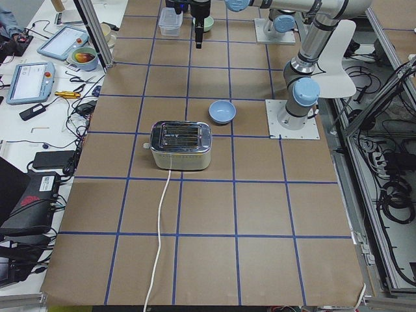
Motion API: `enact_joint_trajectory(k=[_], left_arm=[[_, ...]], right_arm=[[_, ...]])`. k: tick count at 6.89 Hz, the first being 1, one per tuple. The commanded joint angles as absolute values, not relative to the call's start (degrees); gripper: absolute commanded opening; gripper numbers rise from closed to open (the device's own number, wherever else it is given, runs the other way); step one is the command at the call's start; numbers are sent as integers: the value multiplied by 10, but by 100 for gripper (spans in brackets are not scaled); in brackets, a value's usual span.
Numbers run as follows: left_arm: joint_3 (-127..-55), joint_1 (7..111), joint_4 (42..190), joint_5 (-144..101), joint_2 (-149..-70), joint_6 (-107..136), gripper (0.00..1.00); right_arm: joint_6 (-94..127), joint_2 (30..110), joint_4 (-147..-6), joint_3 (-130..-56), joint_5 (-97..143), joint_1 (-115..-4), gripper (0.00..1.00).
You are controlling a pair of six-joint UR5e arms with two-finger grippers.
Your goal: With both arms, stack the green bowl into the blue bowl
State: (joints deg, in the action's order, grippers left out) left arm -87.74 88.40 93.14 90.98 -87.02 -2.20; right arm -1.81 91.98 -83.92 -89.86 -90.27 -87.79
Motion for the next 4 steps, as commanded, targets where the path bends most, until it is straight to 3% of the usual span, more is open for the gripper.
enact_joint_trajectory(k=[1, 2, 4], left_arm=[[-880, 883, 940, 911, -871, -22, 100], [-910, 883, 941, 911, -865, -22, 100], [-1053, 875, 858, 908, -867, -13, 100]], right_arm=[[-21, 919, -839, -899, -902, -877, 100], [-16, 920, -839, -897, -903, -878, 100], [-14, 917, -838, -895, -904, -878, 100]])
